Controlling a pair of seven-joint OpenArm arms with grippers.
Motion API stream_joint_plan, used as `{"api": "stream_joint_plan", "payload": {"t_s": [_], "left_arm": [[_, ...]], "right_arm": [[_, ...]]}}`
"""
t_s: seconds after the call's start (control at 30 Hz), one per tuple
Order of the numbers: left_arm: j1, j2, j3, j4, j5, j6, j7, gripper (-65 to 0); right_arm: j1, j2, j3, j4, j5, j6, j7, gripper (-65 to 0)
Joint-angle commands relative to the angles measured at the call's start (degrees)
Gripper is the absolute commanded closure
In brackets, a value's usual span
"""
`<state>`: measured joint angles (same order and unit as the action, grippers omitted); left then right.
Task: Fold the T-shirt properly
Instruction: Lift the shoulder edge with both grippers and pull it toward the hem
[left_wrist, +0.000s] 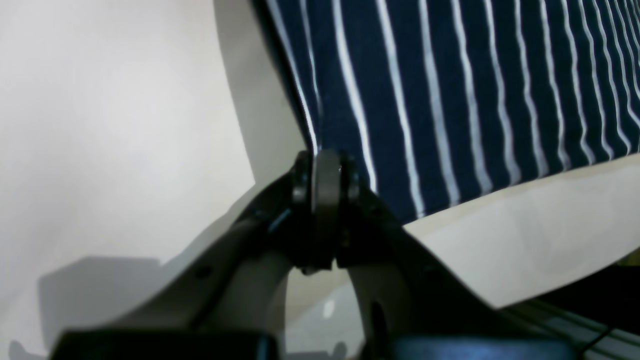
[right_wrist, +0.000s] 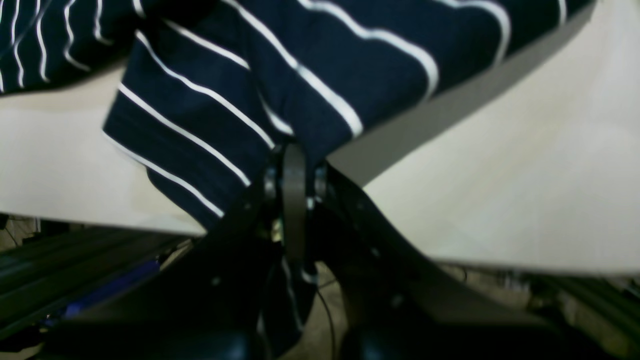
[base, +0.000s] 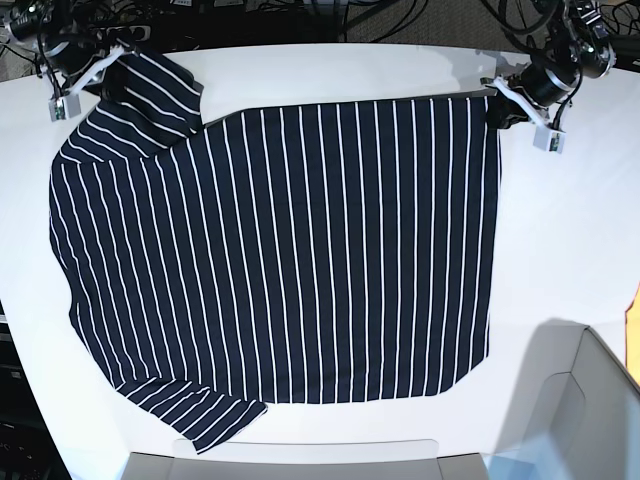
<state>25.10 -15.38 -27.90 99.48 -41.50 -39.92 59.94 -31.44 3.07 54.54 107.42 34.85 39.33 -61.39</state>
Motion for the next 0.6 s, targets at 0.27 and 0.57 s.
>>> {"api": "stream_joint_plan", "payload": {"t_s": [0.27, 0.57], "left_arm": [[1.8, -0.8, -8.3, 1.0, -1.0, -0.1, -0.6, 0.0], [1.3, -0.6, -8.2, 6.4, -1.0, -0.1, -0.4, 0.0]], "right_arm": [[-4.0, 0.7, 8.4, 6.4, 6.5, 0.7, 0.9, 0.0], [0.8, 2.7, 7.6, 7.4, 1.5, 0.7, 0.9, 0.0]]}}
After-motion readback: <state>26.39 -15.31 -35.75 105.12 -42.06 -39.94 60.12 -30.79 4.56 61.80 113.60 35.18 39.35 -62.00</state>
